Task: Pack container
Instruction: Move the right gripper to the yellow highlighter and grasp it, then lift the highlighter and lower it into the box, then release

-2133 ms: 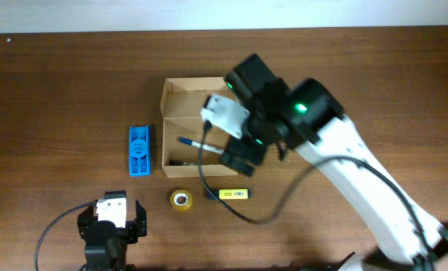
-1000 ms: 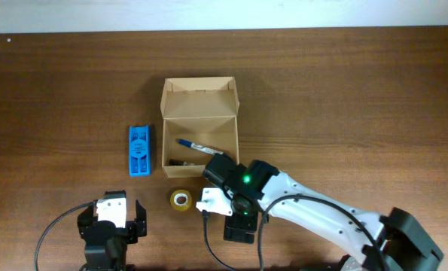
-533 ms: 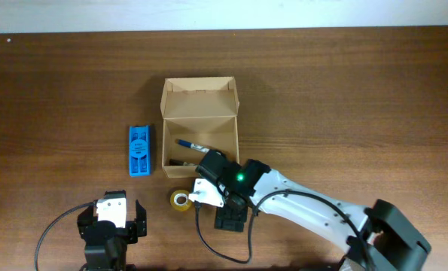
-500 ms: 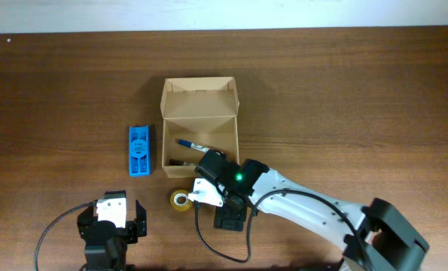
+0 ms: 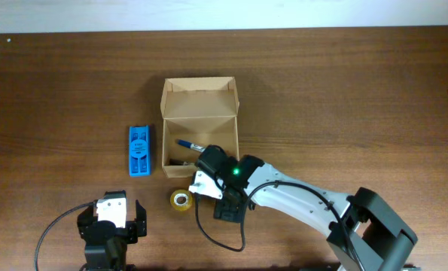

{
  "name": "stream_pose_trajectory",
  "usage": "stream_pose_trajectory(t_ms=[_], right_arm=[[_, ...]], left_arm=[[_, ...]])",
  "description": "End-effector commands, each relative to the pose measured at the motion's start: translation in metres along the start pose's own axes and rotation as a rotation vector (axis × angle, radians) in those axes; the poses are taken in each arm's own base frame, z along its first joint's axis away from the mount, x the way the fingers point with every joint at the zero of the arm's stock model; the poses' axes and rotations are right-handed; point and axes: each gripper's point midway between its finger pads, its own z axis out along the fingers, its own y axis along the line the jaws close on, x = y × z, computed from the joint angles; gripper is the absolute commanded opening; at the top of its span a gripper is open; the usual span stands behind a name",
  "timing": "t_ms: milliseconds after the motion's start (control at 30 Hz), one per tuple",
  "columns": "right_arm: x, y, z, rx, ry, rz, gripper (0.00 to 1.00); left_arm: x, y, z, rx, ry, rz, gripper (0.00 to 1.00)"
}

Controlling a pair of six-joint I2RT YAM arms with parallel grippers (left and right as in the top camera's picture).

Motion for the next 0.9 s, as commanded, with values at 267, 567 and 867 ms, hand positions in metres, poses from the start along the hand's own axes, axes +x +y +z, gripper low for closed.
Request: stream_pose_trajectory(t_ms=[267,567,867], right_arm=[[0.008,-0.002,0.025,-0.014,0.051,-0.001,0.89],[0.012,0.006,0.038,-0.063,0.072,0.001,0.72],[0.006,0.019,0.037,-0.133,0.039,0.005,0.12]], left_arm=[[0.001,0.002,0.001,-0.010,0.000,0.006,1.00],[0.001,0.002,0.001,-0.010,0.000,0.006,0.99],[0.001,0.002,0.001,-0.010,0.000,0.006,1.00]])
